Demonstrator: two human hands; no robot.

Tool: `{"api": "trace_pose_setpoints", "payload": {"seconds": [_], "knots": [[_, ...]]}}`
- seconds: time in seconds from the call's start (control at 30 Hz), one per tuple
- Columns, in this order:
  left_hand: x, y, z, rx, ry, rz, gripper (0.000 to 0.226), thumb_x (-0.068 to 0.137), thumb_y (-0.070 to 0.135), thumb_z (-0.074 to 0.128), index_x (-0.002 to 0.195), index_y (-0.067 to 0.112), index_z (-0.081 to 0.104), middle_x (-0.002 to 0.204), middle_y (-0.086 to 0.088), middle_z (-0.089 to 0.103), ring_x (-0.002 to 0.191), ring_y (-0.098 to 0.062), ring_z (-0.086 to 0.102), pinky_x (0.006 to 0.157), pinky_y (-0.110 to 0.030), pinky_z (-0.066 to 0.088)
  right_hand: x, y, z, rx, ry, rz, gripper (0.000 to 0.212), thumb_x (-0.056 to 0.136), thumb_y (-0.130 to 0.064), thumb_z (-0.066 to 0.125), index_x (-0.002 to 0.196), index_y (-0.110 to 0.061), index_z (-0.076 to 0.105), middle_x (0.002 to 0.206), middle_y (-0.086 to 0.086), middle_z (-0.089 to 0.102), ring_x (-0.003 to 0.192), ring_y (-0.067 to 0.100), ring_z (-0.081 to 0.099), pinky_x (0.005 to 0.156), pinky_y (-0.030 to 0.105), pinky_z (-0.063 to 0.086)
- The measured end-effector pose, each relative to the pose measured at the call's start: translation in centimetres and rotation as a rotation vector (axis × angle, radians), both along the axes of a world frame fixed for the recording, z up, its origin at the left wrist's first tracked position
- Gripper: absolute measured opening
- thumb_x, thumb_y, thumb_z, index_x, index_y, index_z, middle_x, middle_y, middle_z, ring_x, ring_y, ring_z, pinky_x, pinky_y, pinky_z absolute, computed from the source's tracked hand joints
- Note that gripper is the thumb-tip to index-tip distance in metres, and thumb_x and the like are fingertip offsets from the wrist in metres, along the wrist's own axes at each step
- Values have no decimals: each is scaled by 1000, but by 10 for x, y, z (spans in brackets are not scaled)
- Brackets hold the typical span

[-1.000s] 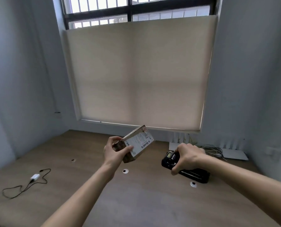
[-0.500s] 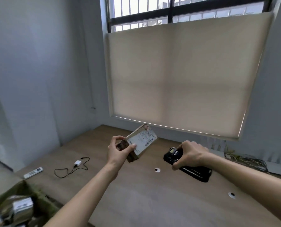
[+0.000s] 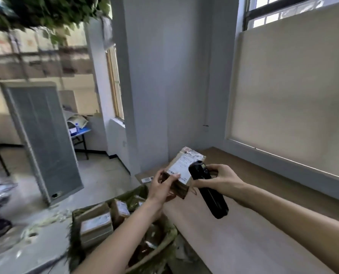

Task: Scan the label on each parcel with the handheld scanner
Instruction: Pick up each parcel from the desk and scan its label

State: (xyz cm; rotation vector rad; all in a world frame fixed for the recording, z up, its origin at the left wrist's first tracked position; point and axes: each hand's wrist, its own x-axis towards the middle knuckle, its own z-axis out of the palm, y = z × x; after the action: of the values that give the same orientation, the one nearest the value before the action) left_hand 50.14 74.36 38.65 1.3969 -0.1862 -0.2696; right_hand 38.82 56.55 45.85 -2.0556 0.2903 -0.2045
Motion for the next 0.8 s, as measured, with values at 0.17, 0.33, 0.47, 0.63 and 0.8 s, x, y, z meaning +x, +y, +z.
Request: {"api": "trace_pose_setpoints", "payload": {"seconds": [0.17,0.33,0.47,0.63,0.8], "knots": [[37,78,-8,-16,62,132,28,96,37,64,118,21,60,108,-9,71,91,-24,69,60,-30,58,82,57,-18,49,19,186,57,68,-32,97,118,-21,71,96,-8,79,81,3,76,70,14,55],[78,131,-26,66,79,219,33,96,43,63,118,18,64,107,-4,75,85,-17,72,60,-24,54,160,92,-39,68,54,330,65,67,-38,97,124,-24,69,99,-7,79,82,7,77,74,21,57],[113,154,-50,125,111,292,43,85,46,75,122,27,65,101,-1,79,89,-17,75,75,-30,56,222,112,-69,87,93,396,69,66,-40,97,127,-24,69,103,-8,78,89,11,76,84,28,58],[155,176,-107,153,243,332,66,75,39,86,134,36,57,117,1,73,102,-19,73,74,-33,60,286,132,-129,14,218,498,70,66,-42,96,127,-20,69,108,-7,75,97,14,73,97,37,58],[168,183,-165,201,336,370,61,81,32,83,133,30,52,110,12,63,97,-16,70,91,-43,60,319,144,-188,-6,314,555,61,68,-36,96,119,-26,63,101,-15,68,97,10,68,89,27,52]]}}
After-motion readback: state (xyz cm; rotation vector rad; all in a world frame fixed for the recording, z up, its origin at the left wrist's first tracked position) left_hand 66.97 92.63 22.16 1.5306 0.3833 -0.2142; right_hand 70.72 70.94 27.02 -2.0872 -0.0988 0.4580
